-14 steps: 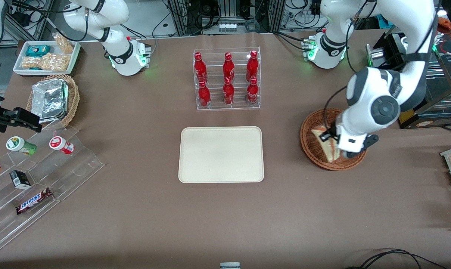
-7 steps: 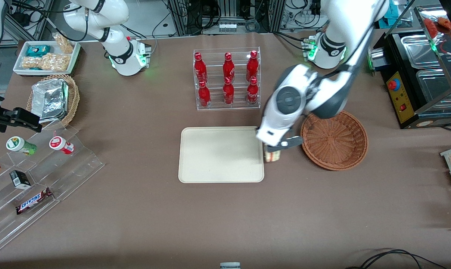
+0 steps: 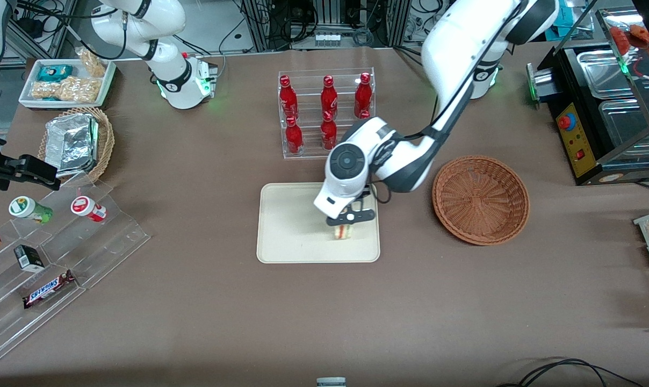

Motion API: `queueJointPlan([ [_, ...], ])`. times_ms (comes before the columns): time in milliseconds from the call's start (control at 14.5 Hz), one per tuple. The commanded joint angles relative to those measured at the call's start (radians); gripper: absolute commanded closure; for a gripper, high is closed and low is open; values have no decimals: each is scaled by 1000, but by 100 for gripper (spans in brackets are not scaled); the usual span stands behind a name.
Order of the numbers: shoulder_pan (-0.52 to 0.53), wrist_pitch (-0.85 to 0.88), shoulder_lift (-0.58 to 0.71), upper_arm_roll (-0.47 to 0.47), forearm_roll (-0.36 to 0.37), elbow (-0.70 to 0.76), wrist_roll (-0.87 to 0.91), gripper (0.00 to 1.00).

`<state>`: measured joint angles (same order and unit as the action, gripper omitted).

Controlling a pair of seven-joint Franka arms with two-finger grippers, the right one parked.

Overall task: Place sandwich from basket to tray
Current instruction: 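Lift the sandwich and carry it over the cream tray, then lower the sandwich onto the tray and open the left gripper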

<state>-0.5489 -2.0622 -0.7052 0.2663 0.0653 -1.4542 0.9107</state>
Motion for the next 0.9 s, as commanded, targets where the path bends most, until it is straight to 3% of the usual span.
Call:
queueJointPlan([
  [0, -66, -81, -77, -13, 21, 66, 11, 57],
  [138, -75, -82, -97, -13, 21, 81, 14, 56],
  [276, -72, -73, -89, -15, 22, 80, 11, 46],
  [483, -62, -67, -68, -22, 24, 75, 11, 41],
  [621, -60, -6, -48, -50, 24, 77, 8, 25],
  [759, -62, 69, -16, -90, 22, 80, 4, 0],
  [828, -60, 80, -2, -99, 21, 80, 4, 0],
])
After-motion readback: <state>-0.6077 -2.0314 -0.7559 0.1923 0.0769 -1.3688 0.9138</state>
